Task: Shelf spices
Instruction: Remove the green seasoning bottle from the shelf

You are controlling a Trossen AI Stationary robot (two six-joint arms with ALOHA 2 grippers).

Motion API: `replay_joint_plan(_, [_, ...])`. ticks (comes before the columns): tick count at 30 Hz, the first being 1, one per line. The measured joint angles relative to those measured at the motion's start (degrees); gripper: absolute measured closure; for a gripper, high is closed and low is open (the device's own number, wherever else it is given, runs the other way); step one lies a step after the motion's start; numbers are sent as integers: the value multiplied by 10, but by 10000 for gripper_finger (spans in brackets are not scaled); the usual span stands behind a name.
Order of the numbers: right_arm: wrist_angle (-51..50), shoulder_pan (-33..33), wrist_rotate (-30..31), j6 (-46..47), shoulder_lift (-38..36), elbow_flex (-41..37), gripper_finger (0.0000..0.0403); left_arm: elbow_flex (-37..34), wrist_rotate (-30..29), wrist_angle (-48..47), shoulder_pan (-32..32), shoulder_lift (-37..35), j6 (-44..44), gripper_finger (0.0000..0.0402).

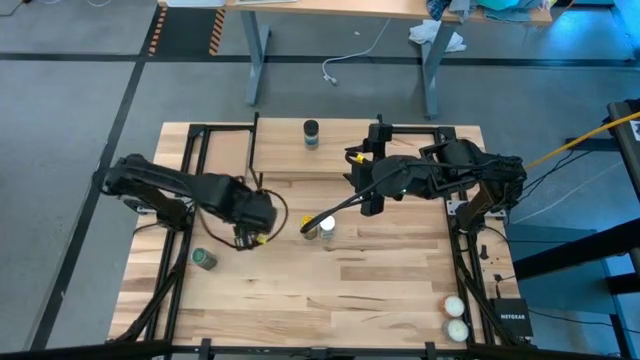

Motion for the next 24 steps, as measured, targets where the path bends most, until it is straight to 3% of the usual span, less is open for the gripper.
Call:
replay_joint_plan(4, [2,0,0,1,0,0,139,-7,-33,-1,-8,-40,-42,357])
replay_joint_plan(6, [7,0,0,1,0,0,139,-12,-46,-2,-16,-53,-65,388])
replay_joint_plan(17, [7,0,0,12,0,0,139,-18,-56,0,-157,-66,-273,401])
replay_joint_plan(21, [7,0,0,12,0,0,139,-69,-46,1,-223,-65,-394,401])
replay_joint_plan(24, [8,0,0,9,0,0,139,-118,-2,9,-250,-65,-423,401])
